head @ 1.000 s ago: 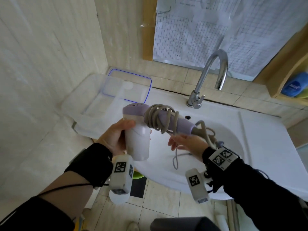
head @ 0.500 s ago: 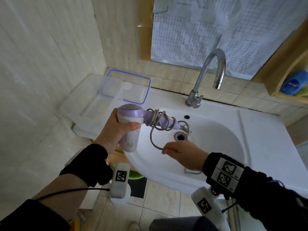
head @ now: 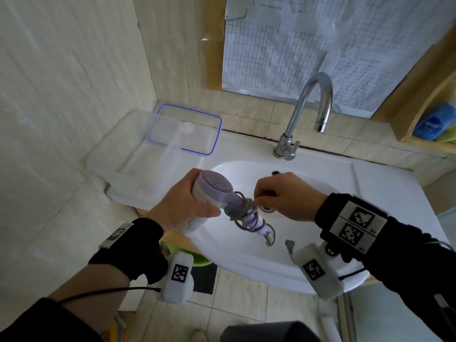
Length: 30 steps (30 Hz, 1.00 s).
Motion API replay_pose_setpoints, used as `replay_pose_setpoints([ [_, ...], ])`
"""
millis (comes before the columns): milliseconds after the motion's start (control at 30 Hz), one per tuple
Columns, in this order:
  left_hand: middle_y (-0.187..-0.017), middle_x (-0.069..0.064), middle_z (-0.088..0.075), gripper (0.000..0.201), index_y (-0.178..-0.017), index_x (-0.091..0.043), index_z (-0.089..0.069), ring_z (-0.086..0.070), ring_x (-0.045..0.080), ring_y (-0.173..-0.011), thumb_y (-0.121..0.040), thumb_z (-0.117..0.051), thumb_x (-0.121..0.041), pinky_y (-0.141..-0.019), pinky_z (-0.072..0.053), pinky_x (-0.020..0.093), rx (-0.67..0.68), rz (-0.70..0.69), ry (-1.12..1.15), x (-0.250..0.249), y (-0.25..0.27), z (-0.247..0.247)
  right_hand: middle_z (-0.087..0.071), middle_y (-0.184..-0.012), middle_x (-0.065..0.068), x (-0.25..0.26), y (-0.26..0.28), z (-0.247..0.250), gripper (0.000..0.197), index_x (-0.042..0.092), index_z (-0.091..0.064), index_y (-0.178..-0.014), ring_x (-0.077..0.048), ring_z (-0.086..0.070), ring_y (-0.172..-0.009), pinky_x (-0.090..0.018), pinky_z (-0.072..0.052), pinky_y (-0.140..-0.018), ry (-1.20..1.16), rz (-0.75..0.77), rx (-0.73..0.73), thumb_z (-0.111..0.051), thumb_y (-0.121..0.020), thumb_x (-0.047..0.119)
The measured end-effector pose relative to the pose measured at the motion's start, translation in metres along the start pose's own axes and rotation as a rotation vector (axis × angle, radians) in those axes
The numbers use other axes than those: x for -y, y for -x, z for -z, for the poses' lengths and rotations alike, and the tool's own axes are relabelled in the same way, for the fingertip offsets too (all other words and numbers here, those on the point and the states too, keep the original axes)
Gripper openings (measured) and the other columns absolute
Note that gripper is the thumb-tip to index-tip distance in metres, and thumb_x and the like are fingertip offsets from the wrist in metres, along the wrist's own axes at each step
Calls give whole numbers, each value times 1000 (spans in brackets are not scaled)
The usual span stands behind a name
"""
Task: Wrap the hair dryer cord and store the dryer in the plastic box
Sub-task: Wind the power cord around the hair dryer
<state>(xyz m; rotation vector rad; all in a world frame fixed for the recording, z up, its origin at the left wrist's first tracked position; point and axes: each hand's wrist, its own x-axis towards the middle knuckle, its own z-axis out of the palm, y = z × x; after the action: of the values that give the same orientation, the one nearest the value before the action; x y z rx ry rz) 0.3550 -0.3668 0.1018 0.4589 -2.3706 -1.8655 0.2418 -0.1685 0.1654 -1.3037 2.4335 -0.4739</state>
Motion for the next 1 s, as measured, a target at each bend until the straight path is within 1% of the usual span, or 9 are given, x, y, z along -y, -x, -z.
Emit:
replay_pose_setpoints([
  [100, -96, -1, -66, 68, -100, -32, -53, -61, 15, -83, -36, -79, -32, -69, -52, 27, 81, 19, 52, -2, 2, 4, -56, -64, 7, -5, -2, 7, 16, 20, -59, -73, -9, -49, -63, -24, -40, -63, -29, -46, 37, -65, -79, 33],
  [200, -94, 2, -68, 69, -102, -25, -58, -63, 18, -84, -37, -78, -23, -69, -53, 32, 170, 55, 169, -4, 5, 10, -49, -60, 6, -12, -4, 13, 27, 20, -54, -66, -8, -43, -57, -24, -38, -61, -105, -108, 67, -68, -74, 41],
  [400, -82, 4, -75, 75, -104, -14, -63, -68, 17, -74, -32, -82, -16, -63, -55, 30, 322, 88, 380, -4, 6, 20, -51, -57, 4, -28, -6, 22, 33, 2, -65, -78, -6, -46, -54, -23, -41, -62, -279, -155, 111, -66, -78, 35],
  [500, -76, 7, -75, 63, -93, -13, -74, -69, 17, -67, -30, -84, -17, -59, -56, 28, 348, 87, 555, -3, 11, 22, -55, -59, 5, -38, -4, 22, 27, 3, -68, -81, 3, -49, -48, -11, -43, -60, -344, -187, 107, -63, -81, 29],
  [600, -69, 7, -74, 52, -79, -19, -79, -70, 19, -61, -27, -84, -21, -56, -57, 30, 276, 85, 728, -3, 15, 20, -64, -72, 3, -49, 2, 9, 12, 16, -69, -80, 4, -57, -62, -17, -46, -73, -466, -212, 99, -60, -85, 22],
  [667, -68, 8, -74, 60, -79, -19, -79, -70, 22, -60, -21, -88, -33, -57, -58, 33, 204, 81, 812, -4, 15, 15, -66, -80, -5, -52, 3, -4, 14, 21, -67, -78, -8, -61, -73, -27, -50, -82, -564, -240, 59, -57, -87, 17],
  [800, -71, 5, -75, 61, -79, -20, -79, -71, 19, -64, -21, -88, -39, -67, -58, 36, 131, 89, 820, -11, 11, 8, -61, -73, 0, -46, -3, -29, 25, 19, -60, -76, -8, -60, -65, -33, -51, -83, -815, -367, 44, -46, -91, 4],
  [900, -76, 7, -75, 71, -88, -17, -75, -71, 19, -69, -22, -89, -39, -70, -58, 36, 74, 92, 843, -12, 7, 4, -63, -62, 6, -42, -3, -49, 18, 19, -64, -84, -5, -61, -58, -26, -53, -75, -670, -315, 81, -49, -91, 10],
  [1000, -83, 6, -75, 75, -96, -17, -71, -70, 19, -77, -26, -89, -39, -74, -56, 33, -38, 58, 848, -15, 1, -1, -60, -62, 0, -42, -1, -66, 22, 23, -61, -80, -14, -59, -62, -38, -52, -81, -576, -315, 121, -50, -89, 6],
])
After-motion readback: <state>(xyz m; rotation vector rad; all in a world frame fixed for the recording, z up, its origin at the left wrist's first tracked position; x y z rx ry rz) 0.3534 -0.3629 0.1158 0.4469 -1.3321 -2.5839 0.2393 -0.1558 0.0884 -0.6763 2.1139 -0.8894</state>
